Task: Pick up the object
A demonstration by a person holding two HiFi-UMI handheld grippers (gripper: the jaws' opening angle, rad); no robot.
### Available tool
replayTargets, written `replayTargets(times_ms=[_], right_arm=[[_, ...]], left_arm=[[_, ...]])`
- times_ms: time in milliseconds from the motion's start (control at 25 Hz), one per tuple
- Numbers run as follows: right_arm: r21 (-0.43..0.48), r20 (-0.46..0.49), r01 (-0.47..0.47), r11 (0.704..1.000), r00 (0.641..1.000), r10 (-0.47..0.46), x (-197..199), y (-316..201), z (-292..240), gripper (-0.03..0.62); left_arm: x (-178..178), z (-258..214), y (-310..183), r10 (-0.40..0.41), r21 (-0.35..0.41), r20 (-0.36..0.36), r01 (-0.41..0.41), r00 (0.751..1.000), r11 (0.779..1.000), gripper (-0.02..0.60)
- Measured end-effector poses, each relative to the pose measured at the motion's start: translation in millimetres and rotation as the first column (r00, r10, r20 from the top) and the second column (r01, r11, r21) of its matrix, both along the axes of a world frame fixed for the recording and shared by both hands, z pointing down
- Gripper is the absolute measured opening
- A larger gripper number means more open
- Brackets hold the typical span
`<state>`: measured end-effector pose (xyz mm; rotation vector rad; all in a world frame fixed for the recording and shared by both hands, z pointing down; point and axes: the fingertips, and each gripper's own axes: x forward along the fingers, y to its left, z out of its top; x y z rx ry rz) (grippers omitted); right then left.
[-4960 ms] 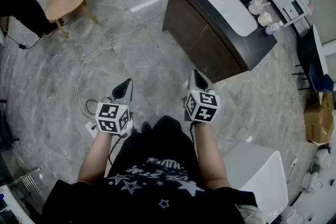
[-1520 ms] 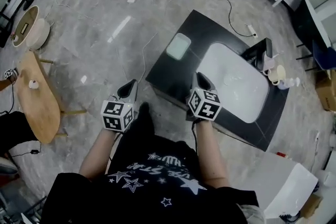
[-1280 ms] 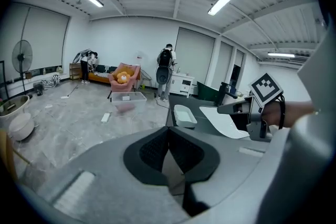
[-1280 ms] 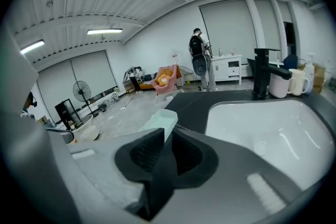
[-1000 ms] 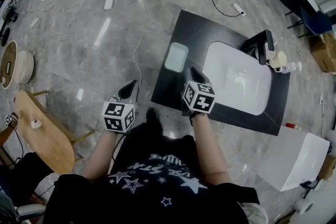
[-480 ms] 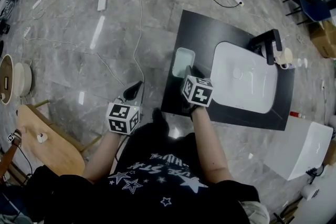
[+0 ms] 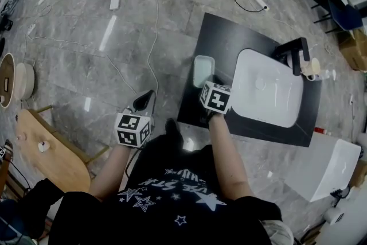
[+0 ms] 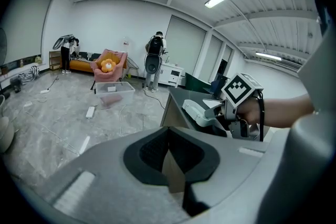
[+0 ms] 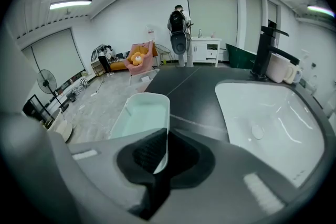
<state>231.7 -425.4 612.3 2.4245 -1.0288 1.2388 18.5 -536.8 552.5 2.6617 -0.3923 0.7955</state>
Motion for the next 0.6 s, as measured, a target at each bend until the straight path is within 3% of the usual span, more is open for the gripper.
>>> replayTargets(times_ms=[280,600], right_arm=[[0.08,-0.03,0.027,0.996,0.999,-0.025,8.7,12.2,-35.9,0.011],[0.179,-0.065,0.105,0.978,0.993,-0.094,18.9,60.1,-81.1,0.011]], left_arm=[[2.0,-21.3,20.2,-0.033,0.038,-0.027,0.034,0.999,0.999,0.009],[5.5,-53.9,72.9,-0.103,0.112,-0.066,0.11,0.993,0.988,0.009]])
